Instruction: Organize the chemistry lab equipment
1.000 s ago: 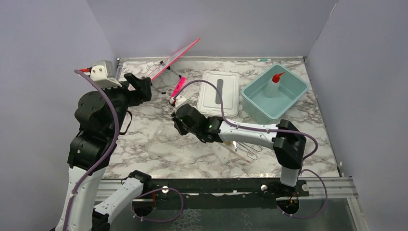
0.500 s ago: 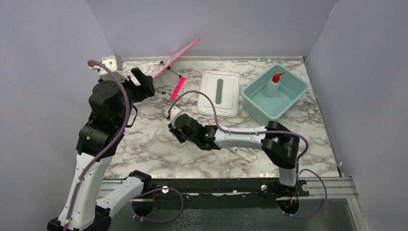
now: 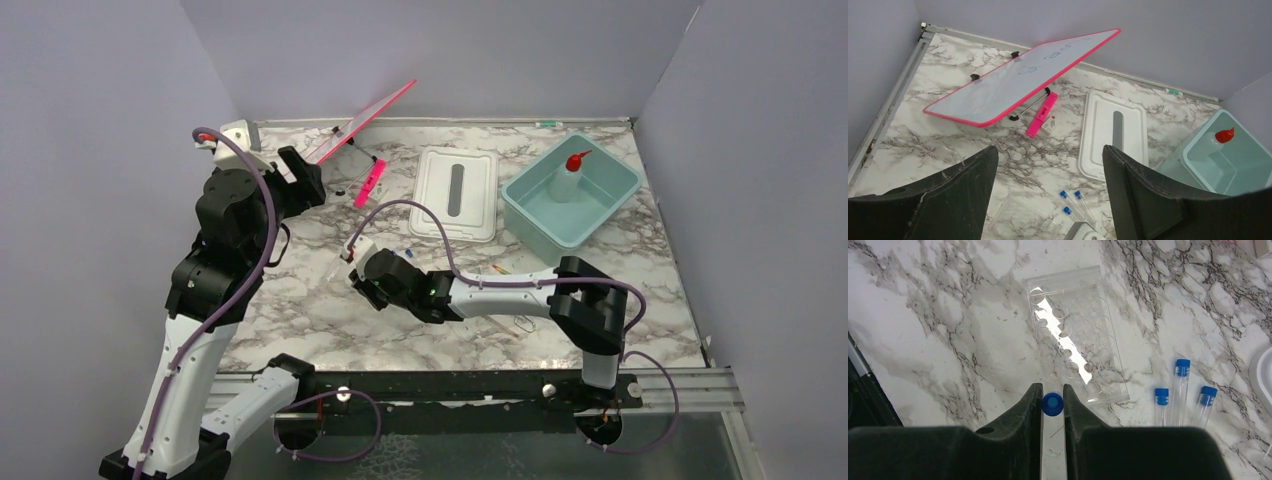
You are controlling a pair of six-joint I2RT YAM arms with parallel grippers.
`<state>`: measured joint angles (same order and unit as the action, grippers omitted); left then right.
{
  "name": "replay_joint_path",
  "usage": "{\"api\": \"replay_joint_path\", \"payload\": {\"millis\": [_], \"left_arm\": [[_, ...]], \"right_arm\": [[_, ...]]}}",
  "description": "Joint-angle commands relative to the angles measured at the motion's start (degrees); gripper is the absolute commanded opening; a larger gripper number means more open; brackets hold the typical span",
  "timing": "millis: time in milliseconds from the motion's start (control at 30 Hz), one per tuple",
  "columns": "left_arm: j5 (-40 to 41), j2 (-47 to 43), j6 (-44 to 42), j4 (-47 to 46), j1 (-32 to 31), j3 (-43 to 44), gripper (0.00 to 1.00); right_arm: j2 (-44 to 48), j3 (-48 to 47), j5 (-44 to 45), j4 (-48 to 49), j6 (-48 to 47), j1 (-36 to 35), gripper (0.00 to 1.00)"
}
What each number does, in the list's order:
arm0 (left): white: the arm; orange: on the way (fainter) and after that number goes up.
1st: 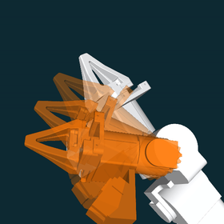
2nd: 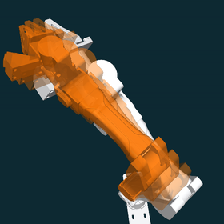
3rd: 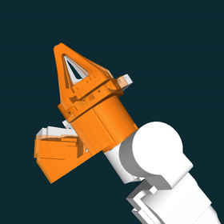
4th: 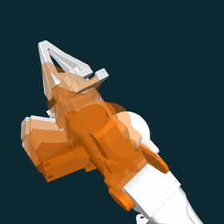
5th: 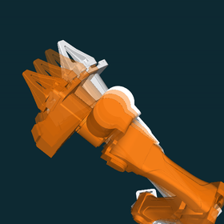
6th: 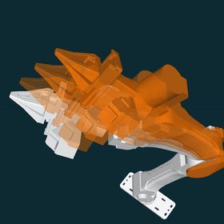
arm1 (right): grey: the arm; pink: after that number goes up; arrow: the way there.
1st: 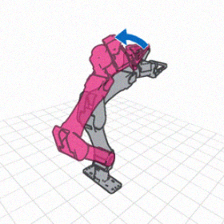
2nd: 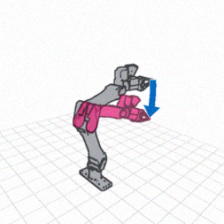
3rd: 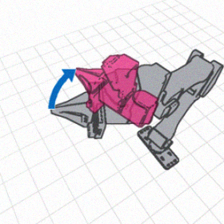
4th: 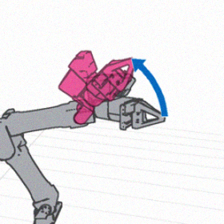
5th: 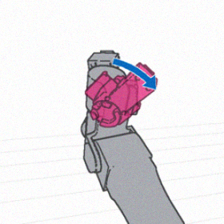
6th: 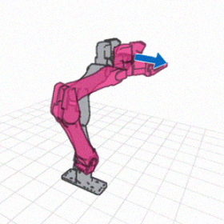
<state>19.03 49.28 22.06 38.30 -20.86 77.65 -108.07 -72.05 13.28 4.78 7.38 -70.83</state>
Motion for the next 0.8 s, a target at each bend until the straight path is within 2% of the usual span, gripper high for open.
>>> {"api": "replay_joint_path", "payload": {"millis": [0,400,767], "left_arm": [[1.1,-0.3,0.0,-0.6,-0.1,0.2,0.79],[0.9,0.2,-0.4,-0.9,-0.1,0.0,0.79],[0.9,0.4,-0.6,-1.0,-0.1,-0.6,0.79]], "right_arm": [[-0.7,0.4,2.0,3.5,-2.0,-0.5,0.15],[-3.1,1.9,2.3,7.5,-3.1,-0.9,0.16],[-1.2,1.2,4.4,4.1,-1.9,-1.4,0.16]]}}
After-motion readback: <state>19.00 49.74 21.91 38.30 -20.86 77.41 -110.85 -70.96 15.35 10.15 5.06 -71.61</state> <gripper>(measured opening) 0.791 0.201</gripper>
